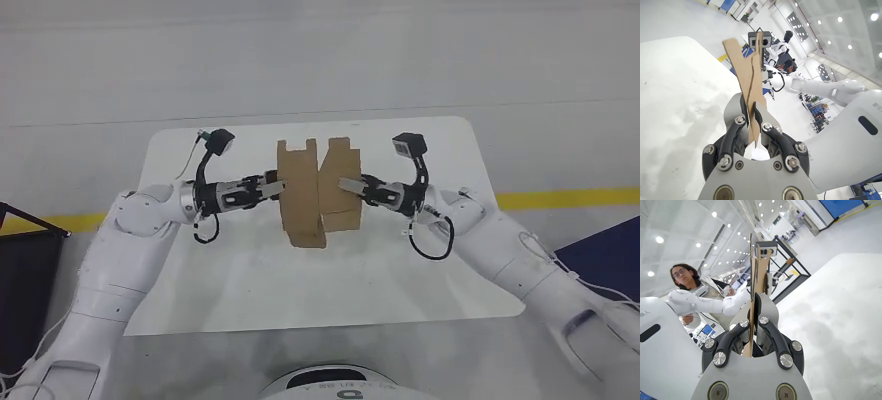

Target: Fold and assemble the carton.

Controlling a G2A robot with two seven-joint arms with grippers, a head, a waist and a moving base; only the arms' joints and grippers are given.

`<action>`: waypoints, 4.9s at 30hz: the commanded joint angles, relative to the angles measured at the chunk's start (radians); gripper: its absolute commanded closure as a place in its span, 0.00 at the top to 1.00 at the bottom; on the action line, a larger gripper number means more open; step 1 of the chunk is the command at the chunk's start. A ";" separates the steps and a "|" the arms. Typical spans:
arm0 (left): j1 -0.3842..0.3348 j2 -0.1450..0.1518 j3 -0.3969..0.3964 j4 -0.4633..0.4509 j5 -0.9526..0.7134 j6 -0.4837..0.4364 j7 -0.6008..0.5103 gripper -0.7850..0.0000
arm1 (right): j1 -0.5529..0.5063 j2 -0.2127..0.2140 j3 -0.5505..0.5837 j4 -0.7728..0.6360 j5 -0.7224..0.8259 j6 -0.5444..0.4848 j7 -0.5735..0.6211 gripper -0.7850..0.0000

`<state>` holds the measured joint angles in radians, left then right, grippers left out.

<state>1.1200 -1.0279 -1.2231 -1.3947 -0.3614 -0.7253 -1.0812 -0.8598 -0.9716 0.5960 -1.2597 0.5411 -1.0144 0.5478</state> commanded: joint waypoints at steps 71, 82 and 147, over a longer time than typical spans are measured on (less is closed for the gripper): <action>0.039 0.044 0.013 -0.008 0.066 -0.164 0.150 0.25 | -0.167 -0.215 0.289 0.006 -0.629 0.002 -0.554 0.00; 0.035 0.056 0.006 0.002 0.046 -0.170 0.157 0.31 | -0.161 -0.227 0.293 0.026 -0.702 0.002 -0.588 0.00; -0.048 0.211 0.268 -0.031 -0.311 -0.213 0.199 0.00 | -0.232 -0.302 0.410 -0.034 -0.367 0.002 -0.085 0.73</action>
<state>1.0736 -0.8178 -0.9569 -1.4282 -0.6697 -0.9357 -0.8847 -1.0921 -1.2733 1.0057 -1.2943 0.1717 -1.0123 0.4489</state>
